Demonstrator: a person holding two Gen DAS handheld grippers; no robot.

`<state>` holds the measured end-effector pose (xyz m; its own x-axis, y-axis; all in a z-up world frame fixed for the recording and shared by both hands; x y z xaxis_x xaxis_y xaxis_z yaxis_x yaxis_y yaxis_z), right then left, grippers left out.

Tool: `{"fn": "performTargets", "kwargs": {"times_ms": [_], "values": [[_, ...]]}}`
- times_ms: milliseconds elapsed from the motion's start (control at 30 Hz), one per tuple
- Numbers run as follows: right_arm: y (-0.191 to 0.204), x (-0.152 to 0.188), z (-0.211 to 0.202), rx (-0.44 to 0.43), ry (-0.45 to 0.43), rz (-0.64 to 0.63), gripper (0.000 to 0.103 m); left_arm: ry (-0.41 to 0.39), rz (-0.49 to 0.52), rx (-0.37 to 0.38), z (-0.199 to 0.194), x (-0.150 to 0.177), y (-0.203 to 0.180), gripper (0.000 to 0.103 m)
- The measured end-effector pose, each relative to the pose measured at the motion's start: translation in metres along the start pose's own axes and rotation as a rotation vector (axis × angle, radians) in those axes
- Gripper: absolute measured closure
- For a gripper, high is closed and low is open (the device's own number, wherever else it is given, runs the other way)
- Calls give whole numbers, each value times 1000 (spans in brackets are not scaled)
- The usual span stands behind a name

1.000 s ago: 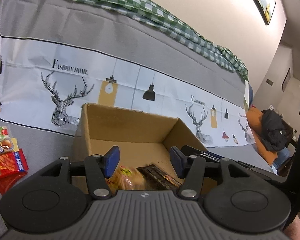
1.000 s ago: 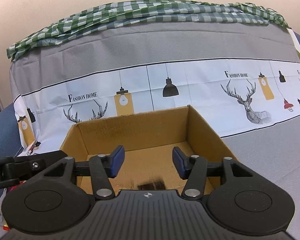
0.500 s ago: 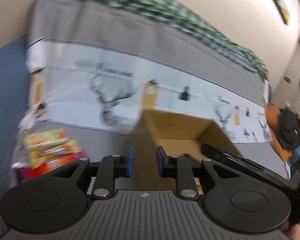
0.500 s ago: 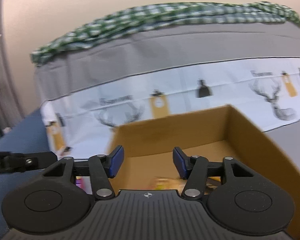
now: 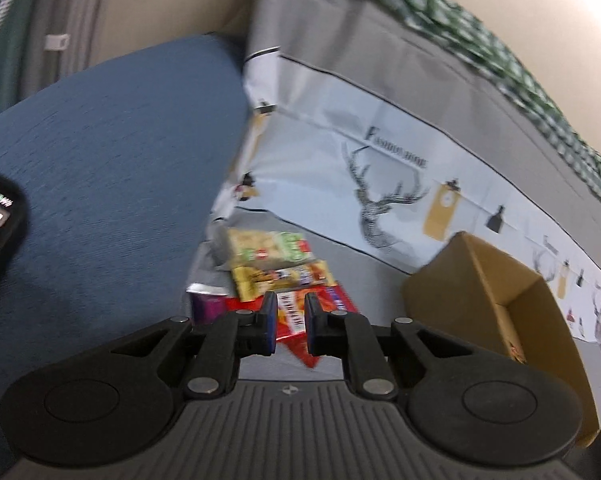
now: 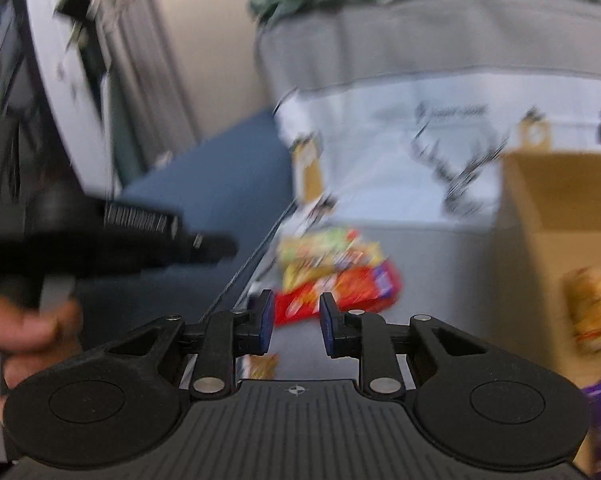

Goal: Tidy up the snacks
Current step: 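Move both tools back to the snack pile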

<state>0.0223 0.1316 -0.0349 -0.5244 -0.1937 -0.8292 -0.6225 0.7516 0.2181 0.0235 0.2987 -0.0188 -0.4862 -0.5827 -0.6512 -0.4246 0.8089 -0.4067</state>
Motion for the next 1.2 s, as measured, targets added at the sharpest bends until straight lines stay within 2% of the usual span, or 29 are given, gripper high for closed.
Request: {"fn": "performTargets", "kwargs": {"times_ms": [167, 233, 300, 600, 633, 667, 700, 867, 900, 933, 967, 1100, 1200], "values": [[20, 21, 41, -7, 134, -17, 74, 31, 18, -40, 6, 4, 6, 88], [27, 30, 53, -4, 176, -34, 69, 43, 26, -45, 9, 7, 8, 88], [33, 36, 61, -12, 205, -52, 59, 49, 35, -49, 11, 7, 7, 88], [35, 55, 86, 38, 274, -102, 57, 56, 31, -52, 15, 9, 6, 88], [36, 56, 87, 38, 271, -115, 58, 56, 29, -53, 16, 10, 6, 88], [38, 56, 86, 31, 269, -134, 66, 56, 28, -54, 16, 10, 5, 88], [40, 57, 87, 17, 271, -143, 79, 58, 29, -56, 17, 10, 5, 88], [41, 55, 75, 20, 230, -204, 84, 64, 44, -74, 21, 11, 6, 88], [40, 52, 73, 24, 221, -203, 90, 64, 50, -77, 21, 11, 6, 88], [38, 49, 70, 30, 214, -202, 100, 64, 60, -84, 22, 12, 5, 87], [35, 46, 65, 43, 211, -202, 103, 64, 69, -89, 22, 13, 5, 87], [22, 42, 55, 65, 231, -201, 103, 74, 107, -116, 28, 16, 2, 87], [8, 47, 51, 108, 260, -208, 103, 99, 150, -167, 38, 21, -2, 86]]}}
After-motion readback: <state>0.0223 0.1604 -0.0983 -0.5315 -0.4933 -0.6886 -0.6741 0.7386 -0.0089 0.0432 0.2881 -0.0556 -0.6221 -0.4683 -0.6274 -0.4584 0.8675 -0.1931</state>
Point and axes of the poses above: each gripper's, at about its wrist camera, not at the fingertips, and z roughly the way its jaws point, y to its left, x to its underside, the point moved 3 cm from there along z, roughly the way its jaws point, and after that the axes turned 5 degrees about -z, right-handed, at the moved point
